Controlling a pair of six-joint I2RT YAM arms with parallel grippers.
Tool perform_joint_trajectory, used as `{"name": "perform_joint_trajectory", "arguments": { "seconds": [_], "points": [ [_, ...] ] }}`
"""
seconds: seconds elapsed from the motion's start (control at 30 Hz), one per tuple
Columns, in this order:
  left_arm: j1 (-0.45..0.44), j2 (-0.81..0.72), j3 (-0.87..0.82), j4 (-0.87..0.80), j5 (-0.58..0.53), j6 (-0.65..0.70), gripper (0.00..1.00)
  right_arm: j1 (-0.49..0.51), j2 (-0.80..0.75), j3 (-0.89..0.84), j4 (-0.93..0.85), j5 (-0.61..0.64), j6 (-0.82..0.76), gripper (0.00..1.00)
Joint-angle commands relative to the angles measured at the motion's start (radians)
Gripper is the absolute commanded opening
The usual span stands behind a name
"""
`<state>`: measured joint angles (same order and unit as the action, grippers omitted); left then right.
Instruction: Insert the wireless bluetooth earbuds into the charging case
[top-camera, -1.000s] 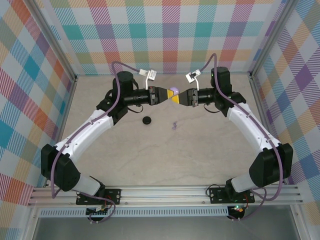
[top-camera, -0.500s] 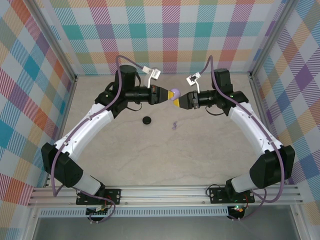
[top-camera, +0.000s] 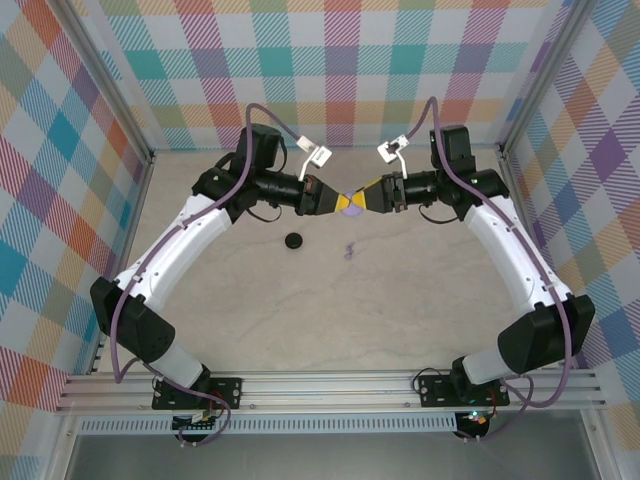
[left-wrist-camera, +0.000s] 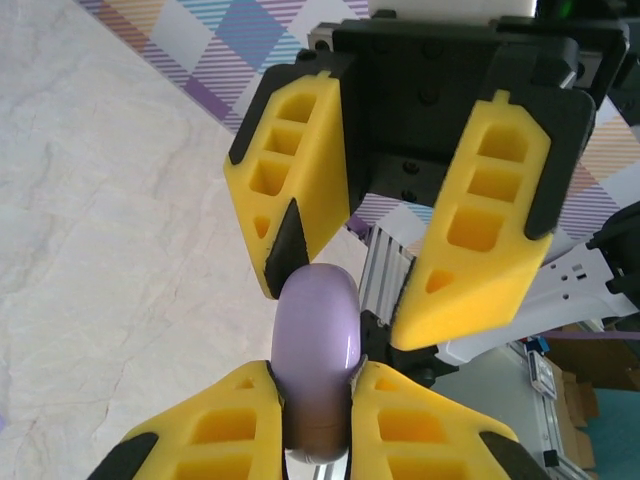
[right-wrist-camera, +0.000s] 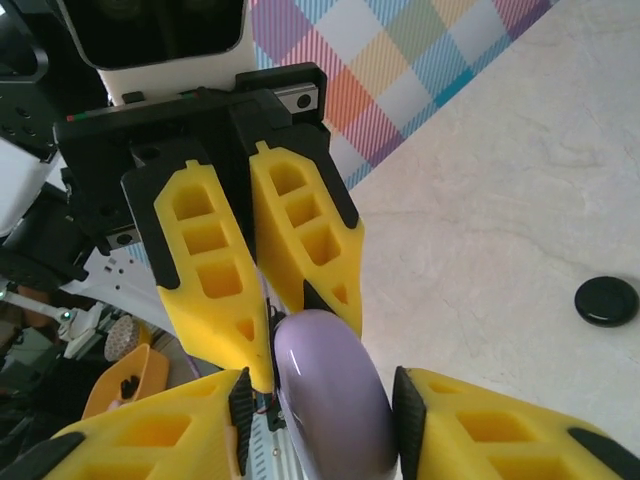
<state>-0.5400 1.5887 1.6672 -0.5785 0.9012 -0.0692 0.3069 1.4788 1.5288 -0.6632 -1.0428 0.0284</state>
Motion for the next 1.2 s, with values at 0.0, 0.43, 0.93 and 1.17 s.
{"name": "perform_joint_trajectory", "arguments": {
  "seconds": [0.0,0.43,0.93,1.17],
  "points": [
    [0.006,0.0,0.031,-0.02,0.022,0.02,0.05,-0.005,0.029,0.032,-0.041,-0.08,-0.042,0.38],
    [0.006,0.005,0.032,0.011,-0.012,-0.018,0.12,-0.003,0.027,0.027,-0.055,-0.077,-0.049,0.09],
    [0.005,-0.1,-0.178,0.332,-0.063,-0.242,0.49,-0.005,-0.006,-0.01,0.097,-0.041,0.083,0.04],
    [-0.011,-0.079,-0.29,0.602,-0.018,-0.427,0.45,-0.005,0.002,-0.028,0.128,-0.055,0.107,0.06]
  ]
}}
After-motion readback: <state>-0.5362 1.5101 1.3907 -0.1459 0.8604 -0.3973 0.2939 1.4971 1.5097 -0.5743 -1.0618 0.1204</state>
